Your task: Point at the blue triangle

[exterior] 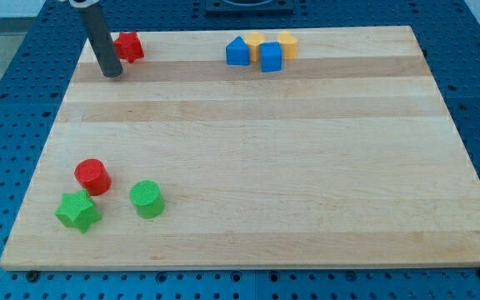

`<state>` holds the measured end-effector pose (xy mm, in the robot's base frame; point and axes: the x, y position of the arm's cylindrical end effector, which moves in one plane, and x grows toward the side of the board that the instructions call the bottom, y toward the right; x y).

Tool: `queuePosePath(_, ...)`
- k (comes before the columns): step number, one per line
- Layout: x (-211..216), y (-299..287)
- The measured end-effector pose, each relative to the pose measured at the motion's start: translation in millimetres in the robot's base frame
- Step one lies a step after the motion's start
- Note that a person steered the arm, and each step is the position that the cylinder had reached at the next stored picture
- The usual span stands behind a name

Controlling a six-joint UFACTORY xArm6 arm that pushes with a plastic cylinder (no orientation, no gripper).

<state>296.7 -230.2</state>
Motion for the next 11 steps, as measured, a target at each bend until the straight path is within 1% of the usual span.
queuePosePath(4,-2.5,36.7)
queuePosePath(6,-22.9,93.5)
queuePosePath(8,-63.6,150.2)
queuePosePath(9,-64.0,182.7)
queuePosePath(11,-30.9,213.6)
